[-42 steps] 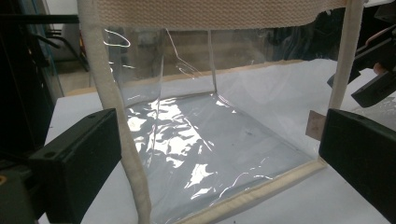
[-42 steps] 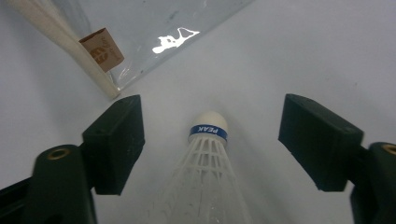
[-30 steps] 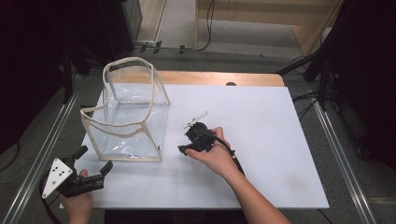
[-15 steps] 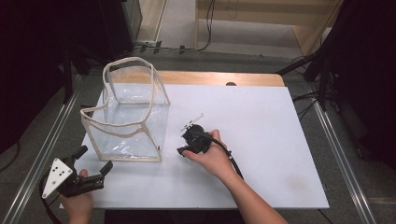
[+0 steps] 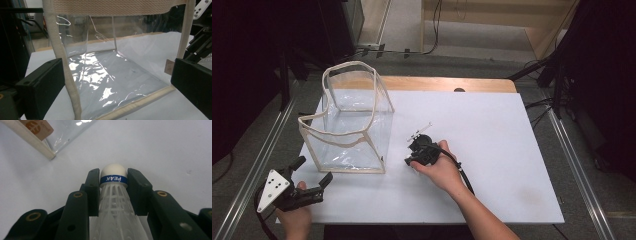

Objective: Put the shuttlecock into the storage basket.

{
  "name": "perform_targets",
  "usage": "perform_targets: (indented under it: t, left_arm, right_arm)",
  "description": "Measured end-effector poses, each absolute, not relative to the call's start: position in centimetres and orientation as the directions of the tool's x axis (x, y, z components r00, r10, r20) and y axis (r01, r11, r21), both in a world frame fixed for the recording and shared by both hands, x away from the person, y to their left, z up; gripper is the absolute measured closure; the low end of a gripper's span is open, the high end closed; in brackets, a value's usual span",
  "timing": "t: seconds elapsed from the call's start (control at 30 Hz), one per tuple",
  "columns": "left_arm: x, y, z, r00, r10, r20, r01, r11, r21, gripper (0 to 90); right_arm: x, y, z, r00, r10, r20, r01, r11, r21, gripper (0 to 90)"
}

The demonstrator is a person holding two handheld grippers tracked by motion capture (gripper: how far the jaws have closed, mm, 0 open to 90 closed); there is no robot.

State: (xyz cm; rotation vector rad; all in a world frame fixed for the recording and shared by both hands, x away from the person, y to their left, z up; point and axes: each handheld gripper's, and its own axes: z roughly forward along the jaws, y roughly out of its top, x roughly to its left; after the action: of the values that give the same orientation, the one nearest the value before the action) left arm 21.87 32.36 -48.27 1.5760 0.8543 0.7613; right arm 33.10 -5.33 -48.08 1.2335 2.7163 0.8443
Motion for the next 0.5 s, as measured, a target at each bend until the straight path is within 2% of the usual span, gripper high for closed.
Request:
perform_targets:
  t: [0.5]
  left_arm:
    - [21.9,32.3,-48.3,0.528,0.849,0.025,0.121,-0.104,0.987,0.0]
  right_arm:
    - [32.7,-6.6,-46.2,-0.689,0.706,0.162,0.636,0.482,0.603,63.0]
